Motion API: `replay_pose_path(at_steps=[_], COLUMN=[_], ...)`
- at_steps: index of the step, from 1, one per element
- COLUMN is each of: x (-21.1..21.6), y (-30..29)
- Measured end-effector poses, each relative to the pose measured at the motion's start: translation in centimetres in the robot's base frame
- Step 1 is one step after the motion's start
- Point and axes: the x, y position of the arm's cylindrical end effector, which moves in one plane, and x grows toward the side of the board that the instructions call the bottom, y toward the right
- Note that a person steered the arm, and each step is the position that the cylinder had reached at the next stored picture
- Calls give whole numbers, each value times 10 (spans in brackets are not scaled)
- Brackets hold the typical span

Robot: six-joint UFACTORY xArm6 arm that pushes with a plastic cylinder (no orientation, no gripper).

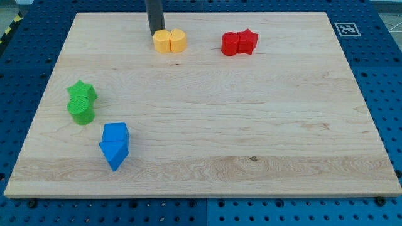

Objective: Push the yellow heart towards the red circle

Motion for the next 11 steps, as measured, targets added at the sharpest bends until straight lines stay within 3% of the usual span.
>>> replay_pose_path(at_steps=[3,5,7,11], x=[18,15,37,71], y=[-28,21,66,65])
